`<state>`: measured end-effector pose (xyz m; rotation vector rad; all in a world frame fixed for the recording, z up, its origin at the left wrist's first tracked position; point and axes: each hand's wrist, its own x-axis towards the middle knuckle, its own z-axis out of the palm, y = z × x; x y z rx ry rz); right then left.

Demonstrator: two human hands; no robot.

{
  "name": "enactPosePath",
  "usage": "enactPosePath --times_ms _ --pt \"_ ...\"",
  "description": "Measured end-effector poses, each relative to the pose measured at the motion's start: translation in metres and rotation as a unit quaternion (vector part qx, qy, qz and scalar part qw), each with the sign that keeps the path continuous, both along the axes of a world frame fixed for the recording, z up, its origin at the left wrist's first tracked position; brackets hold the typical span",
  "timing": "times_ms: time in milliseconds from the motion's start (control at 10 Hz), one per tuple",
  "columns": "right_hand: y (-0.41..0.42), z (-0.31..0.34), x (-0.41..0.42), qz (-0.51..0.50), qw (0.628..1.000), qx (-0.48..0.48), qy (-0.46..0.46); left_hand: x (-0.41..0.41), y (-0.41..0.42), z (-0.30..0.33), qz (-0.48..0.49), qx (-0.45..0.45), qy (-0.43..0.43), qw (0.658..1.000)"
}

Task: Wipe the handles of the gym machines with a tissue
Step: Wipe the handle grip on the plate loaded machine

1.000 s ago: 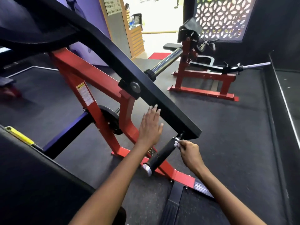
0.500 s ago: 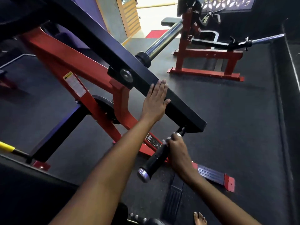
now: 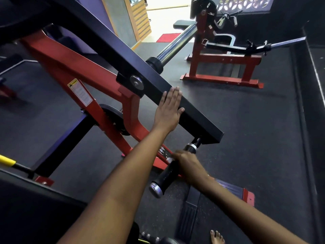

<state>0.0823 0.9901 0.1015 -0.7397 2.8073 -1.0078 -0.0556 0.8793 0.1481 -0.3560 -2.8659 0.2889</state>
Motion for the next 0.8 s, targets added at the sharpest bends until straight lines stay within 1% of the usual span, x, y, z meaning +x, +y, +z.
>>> enactPosePath --times_ms 100,200,300,400,500,600,700,800 --pt "-0.004 0.017 0.000 0.086 0.994 -0.056 -0.025 0.001 0.000 0.002 0.002 -0.009 -0.004 1.000" --pt "0.004 0.012 -0.031 0.031 0.998 -0.020 -0.047 0.001 0.001 0.003 0.003 -0.008 -0.008 1.000" --pt "0.018 0.002 -0.056 -0.026 0.992 0.107 -0.057 0.002 0.002 0.004 0.011 -0.015 -0.012 1.000" --pt "0.004 0.006 -0.041 0.012 0.991 0.124 -0.050 0.001 0.003 0.004 0.013 -0.016 -0.012 1.000" --pt "-0.014 0.010 -0.001 0.111 0.990 0.080 -0.020 0.001 0.003 0.004 0.012 -0.013 -0.014 1.000" --pt "-0.009 0.009 0.003 0.153 0.986 0.062 -0.031 0.002 0.002 0.003 0.012 -0.013 -0.012 1.000" --pt "0.005 0.007 -0.007 0.182 0.981 0.041 -0.059 0.003 0.003 0.003 0.010 -0.014 -0.008 1.000" --pt "0.001 0.008 0.006 0.163 0.986 0.011 0.009 0.003 0.003 0.003 0.012 -0.012 -0.008 1.000"
